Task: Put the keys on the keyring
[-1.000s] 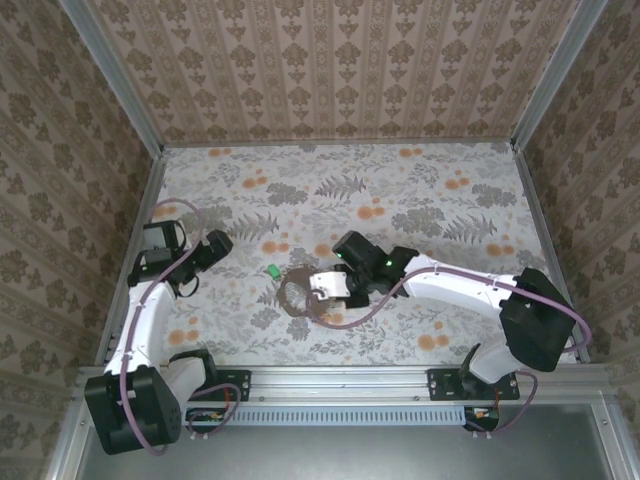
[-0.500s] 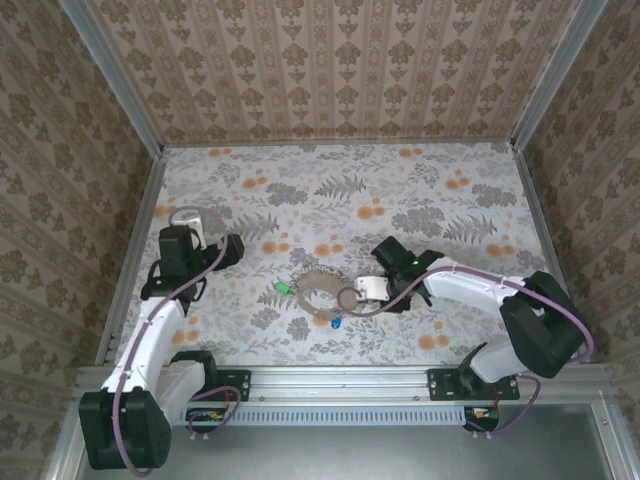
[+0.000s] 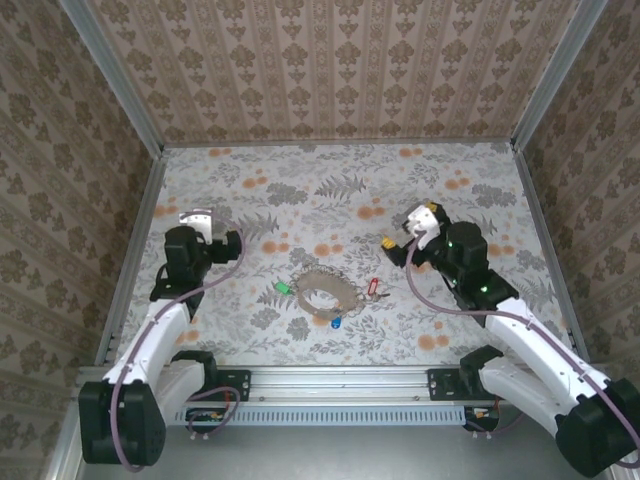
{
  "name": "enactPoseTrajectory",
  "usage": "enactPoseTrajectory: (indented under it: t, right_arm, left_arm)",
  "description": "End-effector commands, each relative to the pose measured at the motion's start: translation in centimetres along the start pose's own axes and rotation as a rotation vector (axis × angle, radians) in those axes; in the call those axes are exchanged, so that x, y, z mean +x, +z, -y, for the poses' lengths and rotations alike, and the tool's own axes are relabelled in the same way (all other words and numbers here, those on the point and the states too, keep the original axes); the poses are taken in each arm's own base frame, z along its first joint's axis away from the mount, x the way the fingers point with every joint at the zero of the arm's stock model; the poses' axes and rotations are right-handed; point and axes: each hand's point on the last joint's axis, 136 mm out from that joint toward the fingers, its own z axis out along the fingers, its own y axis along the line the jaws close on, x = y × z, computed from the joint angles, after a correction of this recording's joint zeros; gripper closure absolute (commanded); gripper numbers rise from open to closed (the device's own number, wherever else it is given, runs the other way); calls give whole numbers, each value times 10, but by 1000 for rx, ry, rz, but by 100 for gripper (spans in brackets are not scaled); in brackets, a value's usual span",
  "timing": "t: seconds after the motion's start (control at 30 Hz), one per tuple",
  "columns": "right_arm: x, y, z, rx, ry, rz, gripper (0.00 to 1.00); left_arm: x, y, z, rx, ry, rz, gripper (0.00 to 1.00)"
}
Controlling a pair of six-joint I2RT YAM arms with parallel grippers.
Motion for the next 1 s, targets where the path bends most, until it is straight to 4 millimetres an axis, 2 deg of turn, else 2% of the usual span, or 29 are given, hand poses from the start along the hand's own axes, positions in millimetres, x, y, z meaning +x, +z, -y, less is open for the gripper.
enactPoseTrajectory:
  t: [0.0, 0.17, 0.23, 0.3, 0.43, 0.5, 0.53, 0.57, 0.6, 0.7, 0.83, 0.97]
  right_arm:
    - [8, -10, 59, 314, 269, 113, 0]
    - [82, -1, 94, 421, 326, 58, 0]
    - [102, 3, 102, 441, 344, 29, 0]
    - [116, 11, 103, 426, 352, 12, 0]
    - [139, 34, 105, 381, 384, -20, 0]
    - [155, 46, 102, 367, 387, -46, 0]
    - [153, 50, 106, 376, 393, -23, 0]
    - [158, 51, 109, 394, 407, -67, 0]
    - [161, 50, 109, 393, 415, -105, 0]
    - [162, 51, 113, 414, 425, -101, 0]
    - [167, 53, 124, 471, 451, -151, 0]
    - [166, 53, 123, 471, 443, -149, 0]
  left_arm:
    - [7, 16, -13, -77, 78, 7, 0]
    - [21, 41, -15, -78, 75, 16, 0]
    - [27, 53, -17, -80, 76, 8, 0]
    - [20, 60, -11, -45, 84, 45, 0]
    - [18, 76, -11, -33, 154, 13, 0]
    - [20, 84, -19, -32, 140, 29, 0]
    - [26, 88, -26, -34, 106, 31, 0]
    - [28, 89, -37, -58, 67, 61, 0]
    - [32, 86, -41, -57, 39, 65, 0]
    - [34, 86, -29, -3, 76, 75, 0]
    - [33, 87, -32, -18, 67, 81, 0]
    - [34, 86, -38, -76, 65, 70, 0]
